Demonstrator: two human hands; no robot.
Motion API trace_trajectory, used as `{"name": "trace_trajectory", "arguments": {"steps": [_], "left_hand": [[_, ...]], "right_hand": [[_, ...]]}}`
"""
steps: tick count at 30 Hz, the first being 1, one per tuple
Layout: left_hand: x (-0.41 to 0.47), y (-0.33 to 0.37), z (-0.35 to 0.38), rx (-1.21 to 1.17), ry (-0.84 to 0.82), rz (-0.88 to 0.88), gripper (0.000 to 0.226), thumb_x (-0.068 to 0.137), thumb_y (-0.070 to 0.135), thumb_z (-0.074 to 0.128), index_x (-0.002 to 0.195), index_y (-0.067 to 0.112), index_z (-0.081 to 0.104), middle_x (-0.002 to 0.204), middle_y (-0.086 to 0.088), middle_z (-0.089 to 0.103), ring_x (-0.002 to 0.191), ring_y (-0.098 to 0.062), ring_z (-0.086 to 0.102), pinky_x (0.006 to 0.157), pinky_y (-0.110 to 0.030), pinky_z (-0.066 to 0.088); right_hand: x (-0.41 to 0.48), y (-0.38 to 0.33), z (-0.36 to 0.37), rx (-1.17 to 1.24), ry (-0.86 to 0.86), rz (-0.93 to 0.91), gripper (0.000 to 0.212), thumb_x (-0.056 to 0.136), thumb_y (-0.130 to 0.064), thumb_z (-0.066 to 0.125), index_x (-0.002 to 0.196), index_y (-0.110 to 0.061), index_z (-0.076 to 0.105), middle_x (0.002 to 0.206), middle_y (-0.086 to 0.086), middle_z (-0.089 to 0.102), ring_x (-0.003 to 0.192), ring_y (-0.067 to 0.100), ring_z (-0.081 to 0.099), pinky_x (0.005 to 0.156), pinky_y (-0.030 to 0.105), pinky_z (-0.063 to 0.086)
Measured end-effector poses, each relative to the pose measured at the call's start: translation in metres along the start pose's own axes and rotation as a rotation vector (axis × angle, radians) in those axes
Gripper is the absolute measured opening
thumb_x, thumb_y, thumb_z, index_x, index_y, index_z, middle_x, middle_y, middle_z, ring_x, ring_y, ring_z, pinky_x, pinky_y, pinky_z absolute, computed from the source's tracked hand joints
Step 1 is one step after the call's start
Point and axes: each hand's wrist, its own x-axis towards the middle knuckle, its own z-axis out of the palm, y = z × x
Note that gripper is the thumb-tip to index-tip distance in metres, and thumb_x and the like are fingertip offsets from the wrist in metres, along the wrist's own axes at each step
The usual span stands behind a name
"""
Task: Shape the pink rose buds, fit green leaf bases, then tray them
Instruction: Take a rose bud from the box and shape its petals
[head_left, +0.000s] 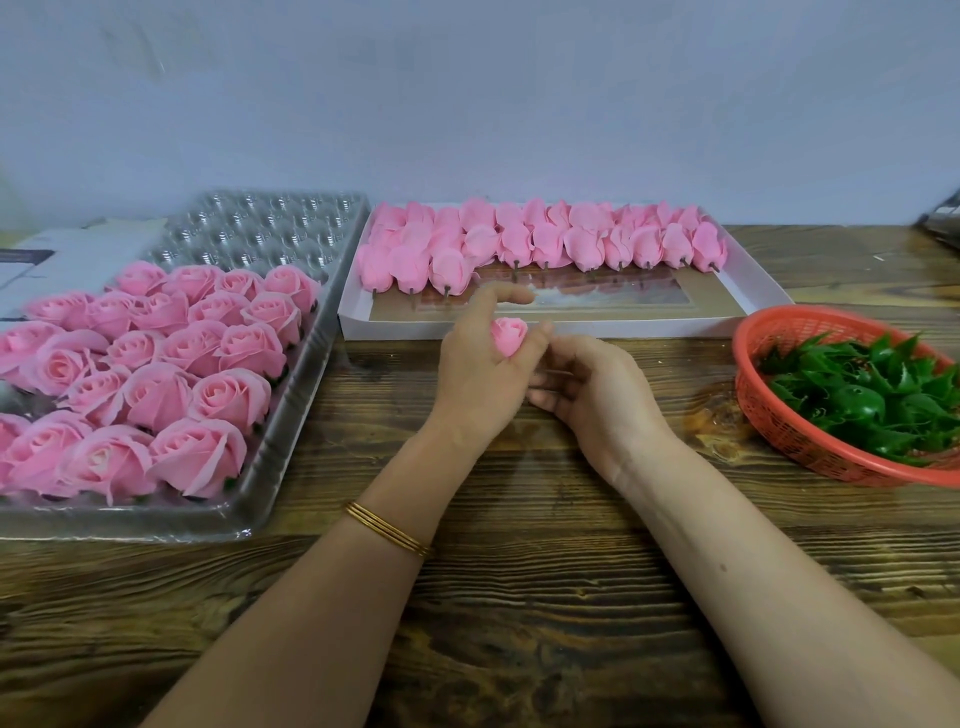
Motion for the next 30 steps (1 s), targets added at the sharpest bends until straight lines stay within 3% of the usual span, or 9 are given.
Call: {"name": "trace_trajectory", "arguments": {"steps": [1, 3, 6, 10, 14, 21, 30], "left_hand": [[0.003, 0.0, 0.0, -0.047, 0.031, -0.039, 0.019, 0.089, 0.016, 0.071, 0.101, 0.023, 0.06, 0.096, 0.019, 0.061, 0.092, -0.002, 0.059, 0.087, -0.024, 0.046], [0.006, 0.001, -0.001, -0.181, 0.083, -0.128, 0.018, 0.089, 0.014, 0.071, 0.105, 0.013, 0.061, 0.098, 0.013, 0.061, 0.081, -0.012, 0.064, 0.075, -0.033, 0.053], [0.008, 0.0, -0.002, -0.331, 0.121, -0.22, 0.021, 0.09, 0.013, 0.071, 0.108, 0.009, 0.06, 0.09, -0.002, 0.06, 0.053, -0.006, 0.054, 0.052, -0.02, 0.047], [0.007, 0.001, 0.001, -0.446, 0.109, -0.295, 0.021, 0.09, 0.015, 0.071, 0.108, 0.011, 0.06, 0.067, -0.001, 0.057, 0.051, -0.007, 0.052, 0.05, -0.021, 0.047], [0.005, 0.005, 0.005, -0.578, 0.081, -0.338, 0.018, 0.092, 0.012, 0.067, 0.107, 0.01, 0.058, 0.049, 0.004, 0.052, 0.046, -0.006, 0.05, 0.049, -0.021, 0.049], [0.005, 0.012, 0.005, -0.707, 0.074, -0.431, 0.019, 0.091, 0.015, 0.069, 0.106, 0.013, 0.058, 0.055, 0.002, 0.051, 0.053, -0.009, 0.054, 0.046, -0.023, 0.05], [0.007, 0.011, 0.003, -0.736, 0.023, -0.428, 0.012, 0.092, 0.013, 0.067, 0.101, 0.015, 0.058, 0.051, 0.005, 0.051, 0.052, -0.008, 0.052, 0.05, -0.023, 0.049]], "right_hand": [[0.0, 0.0, 0.0, -0.013, -0.006, -0.006, 0.026, 0.088, -0.002, 0.048, 0.074, -0.01, 0.07, 0.067, 0.004, 0.065, 0.062, 0.014, 0.058, 0.06, 0.023, 0.05], [-0.001, 0.001, 0.0, -0.051, -0.019, -0.015, 0.019, 0.085, 0.006, 0.05, 0.085, -0.004, 0.066, 0.071, 0.006, 0.068, 0.063, 0.013, 0.06, 0.059, 0.021, 0.05], [-0.003, 0.006, -0.001, -0.217, -0.058, -0.061, 0.019, 0.079, 0.013, 0.061, 0.09, -0.002, 0.066, 0.081, 0.013, 0.068, 0.073, 0.02, 0.061, 0.068, 0.026, 0.052], [-0.006, 0.011, 0.001, -0.353, -0.096, -0.141, 0.018, 0.075, 0.006, 0.075, 0.083, -0.008, 0.069, 0.066, 0.003, 0.066, 0.063, 0.011, 0.061, 0.067, 0.021, 0.052], [-0.005, 0.016, 0.005, -0.366, -0.111, -0.187, 0.019, 0.076, 0.006, 0.074, 0.073, -0.011, 0.067, 0.054, -0.01, 0.062, 0.053, 0.001, 0.056, 0.061, 0.015, 0.047], [-0.003, 0.022, 0.009, -0.327, -0.025, -0.26, 0.021, 0.072, 0.004, 0.08, 0.076, -0.011, 0.066, 0.062, -0.008, 0.066, 0.059, 0.003, 0.058, 0.063, 0.021, 0.049], [-0.006, 0.016, 0.008, -0.287, -0.052, -0.232, 0.014, 0.076, 0.0, 0.079, 0.074, -0.009, 0.067, 0.055, -0.008, 0.061, 0.051, 0.0, 0.051, 0.054, 0.012, 0.042]]}}
